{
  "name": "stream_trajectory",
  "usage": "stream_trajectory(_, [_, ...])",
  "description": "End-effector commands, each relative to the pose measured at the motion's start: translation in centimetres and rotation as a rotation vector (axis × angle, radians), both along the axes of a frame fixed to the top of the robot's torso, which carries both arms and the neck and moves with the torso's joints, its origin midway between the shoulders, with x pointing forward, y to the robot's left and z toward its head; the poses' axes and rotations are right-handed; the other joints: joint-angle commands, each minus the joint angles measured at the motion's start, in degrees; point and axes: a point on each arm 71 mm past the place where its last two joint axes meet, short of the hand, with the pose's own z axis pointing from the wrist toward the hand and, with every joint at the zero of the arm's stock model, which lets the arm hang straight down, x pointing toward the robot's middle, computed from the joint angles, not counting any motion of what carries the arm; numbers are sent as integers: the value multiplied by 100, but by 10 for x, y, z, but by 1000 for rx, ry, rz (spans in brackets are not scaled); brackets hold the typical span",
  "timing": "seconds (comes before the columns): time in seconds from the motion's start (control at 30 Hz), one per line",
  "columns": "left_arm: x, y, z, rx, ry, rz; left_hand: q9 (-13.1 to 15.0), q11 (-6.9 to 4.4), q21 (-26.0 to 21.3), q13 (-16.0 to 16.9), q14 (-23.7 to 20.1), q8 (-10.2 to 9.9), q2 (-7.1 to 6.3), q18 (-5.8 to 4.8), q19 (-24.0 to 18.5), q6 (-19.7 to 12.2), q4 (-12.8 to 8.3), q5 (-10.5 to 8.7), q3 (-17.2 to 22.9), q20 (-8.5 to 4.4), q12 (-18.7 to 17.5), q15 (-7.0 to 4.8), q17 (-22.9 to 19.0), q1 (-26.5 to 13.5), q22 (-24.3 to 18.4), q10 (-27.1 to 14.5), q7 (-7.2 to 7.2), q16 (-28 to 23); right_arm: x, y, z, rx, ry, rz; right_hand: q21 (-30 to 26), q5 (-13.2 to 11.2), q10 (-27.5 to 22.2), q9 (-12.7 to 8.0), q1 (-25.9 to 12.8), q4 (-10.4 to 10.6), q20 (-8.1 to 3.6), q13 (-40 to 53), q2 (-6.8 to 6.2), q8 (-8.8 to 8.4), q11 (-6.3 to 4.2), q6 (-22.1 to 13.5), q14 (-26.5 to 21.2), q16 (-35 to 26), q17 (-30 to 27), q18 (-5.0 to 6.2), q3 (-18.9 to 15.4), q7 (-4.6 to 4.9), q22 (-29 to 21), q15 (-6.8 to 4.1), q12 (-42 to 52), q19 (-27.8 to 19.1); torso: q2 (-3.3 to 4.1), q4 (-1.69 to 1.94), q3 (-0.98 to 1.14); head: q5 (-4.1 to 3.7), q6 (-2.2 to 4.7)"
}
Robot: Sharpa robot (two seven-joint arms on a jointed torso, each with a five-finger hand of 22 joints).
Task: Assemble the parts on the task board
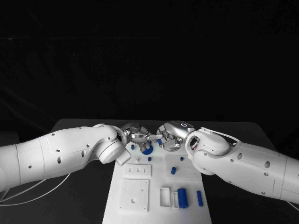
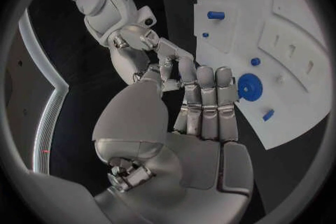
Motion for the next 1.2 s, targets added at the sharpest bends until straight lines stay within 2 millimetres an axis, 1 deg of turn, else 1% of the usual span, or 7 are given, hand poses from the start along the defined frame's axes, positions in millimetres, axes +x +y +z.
stream_trajectory(0.03, [-1,-1,-2,48,18,-5,7,0,26,16,-69,-34,27,69,-76,42,1,-5,43,-205,21,8,-25,-65,125,-77,4,14,-2,3,0,-22,-7,1,21,-29,45,97,-19,10,9,7,-20,56,8,634,19,-2,4,385,37,193,82,-5,-24,18,6,4,-8,-2,7])
stream_trajectory(0.13, [-1,-2,-2,51,20,-9,13,27,-32,-9,-211,-44,64,40,-220,48,-1,-6,57,-191,-48,62,-93,-31,102,-259,27,-85,-3,6,1,-22,-11,6,22,-29,46,97,-20,12,9,8,-22,55,8,635,19,-2,4,385,44,193,81,-5,-25,19,6,5,-7,-11,4])
stream_trajectory(0.4, [-2,-4,-3,44,34,-16,28,30,-46,-16,-227,-49,164,19,-278,69,-16,-4,78,-177,-57,95,-152,133,94,-291,28,-116,-5,11,1,-23,-12,14,23,-29,51,97,-23,17,11,10,-31,54,8,640,21,-1,4,385,69,192,80,-6,-28,24,4,-2,-5,-3,-16])
stream_trajectory(0.43, [-1,-3,-3,38,38,-8,29,30,-46,-17,-226,-49,175,17,-280,72,-14,-4,78,-176,-57,96,-156,148,94,-292,28,-117,-5,11,1,-23,-12,15,23,-28,52,97,-23,17,11,10,-33,54,8,640,22,-1,4,385,72,192,80,-6,-28,24,7,-2,-7,2,-8])
stream_trajectory(0.5, [-1,-2,-3,36,36,-1,30,30,-46,-20,-226,-53,238,13,-285,77,-7,3,85,-174,-59,98,-168,165,92,-297,28,-121,-5,12,1,-22,-11,17,24,-28,52,97,-24,18,11,11,-34,54,8,640,22,-1,3,385,74,192,79,-6,-29,25,23,10,-33,-14,16])
stream_trajectory(0.7, [0,-1,-3,29,42,10,29,33,-51,-34,-238,-75,382,6,-317,91,-23,12,66,-169,-72,108,-214,282,90,-321,29,-137,-8,16,1,-22,-9,26,24,-28,54,97,-25,20,12,12,-37,54,8,642,22,-1,3,385,83,192,79,-6,-29,27,25,8,-35,-15,17])
stream_trajectory(1.2, [-1,-4,-4,-12,83,20,50,18,-38,-55,-245,-86,534,-4,-344,183,-29,14,-86,-161,-70,117,-285,593,87,-326,14,-119,-10,22,2,-35,-22,35,26,-28,60,98,-29,25,13,15,-49,53,7,647,25,0,3,385,108,191,78,-7,-32,32,21,13,-40,30,-1])
